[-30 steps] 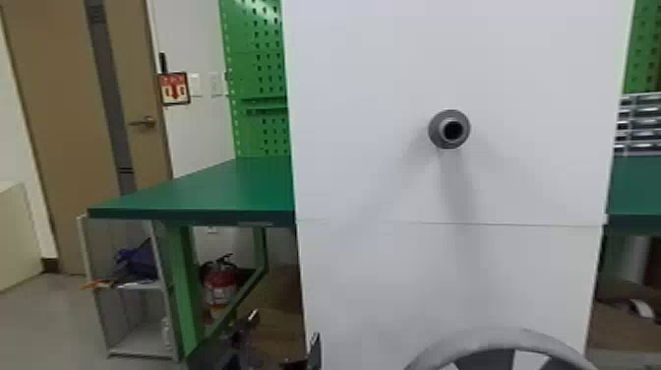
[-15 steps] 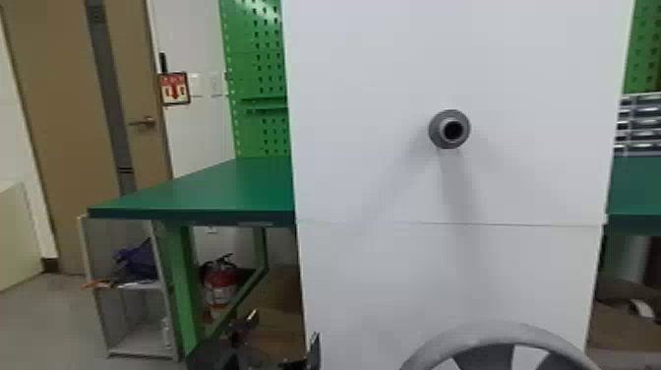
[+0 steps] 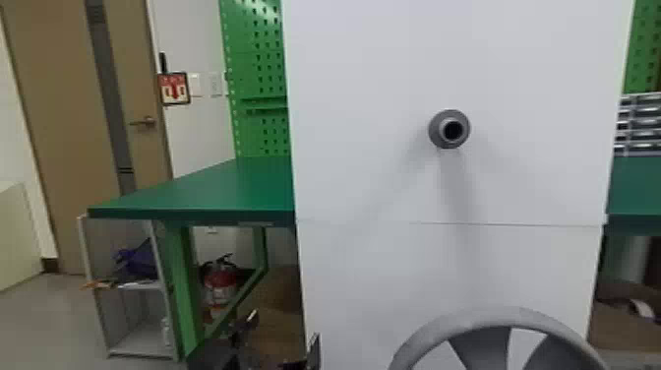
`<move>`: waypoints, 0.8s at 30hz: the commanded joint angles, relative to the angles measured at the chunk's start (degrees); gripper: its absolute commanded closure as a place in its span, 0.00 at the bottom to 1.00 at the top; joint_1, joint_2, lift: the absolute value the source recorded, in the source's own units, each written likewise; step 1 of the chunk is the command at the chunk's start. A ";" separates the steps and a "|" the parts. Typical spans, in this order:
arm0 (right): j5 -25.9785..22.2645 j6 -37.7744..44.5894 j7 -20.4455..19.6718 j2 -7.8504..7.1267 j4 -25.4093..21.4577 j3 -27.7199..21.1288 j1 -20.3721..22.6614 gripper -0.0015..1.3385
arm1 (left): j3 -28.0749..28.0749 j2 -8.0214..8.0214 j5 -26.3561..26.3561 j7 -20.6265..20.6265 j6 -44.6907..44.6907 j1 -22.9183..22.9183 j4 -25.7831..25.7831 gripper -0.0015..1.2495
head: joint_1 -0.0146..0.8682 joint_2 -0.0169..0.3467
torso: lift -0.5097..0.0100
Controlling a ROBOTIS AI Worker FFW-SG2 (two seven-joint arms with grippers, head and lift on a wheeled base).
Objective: Hold the wheel and insert it
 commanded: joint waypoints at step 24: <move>-0.79 18.69 -0.08 1.29 -10.13 -1.47 -6.50 0.81 | -0.13 0.00 -0.07 0.01 0.01 -0.18 0.18 0.08 | 0.28 0.88 | 0.02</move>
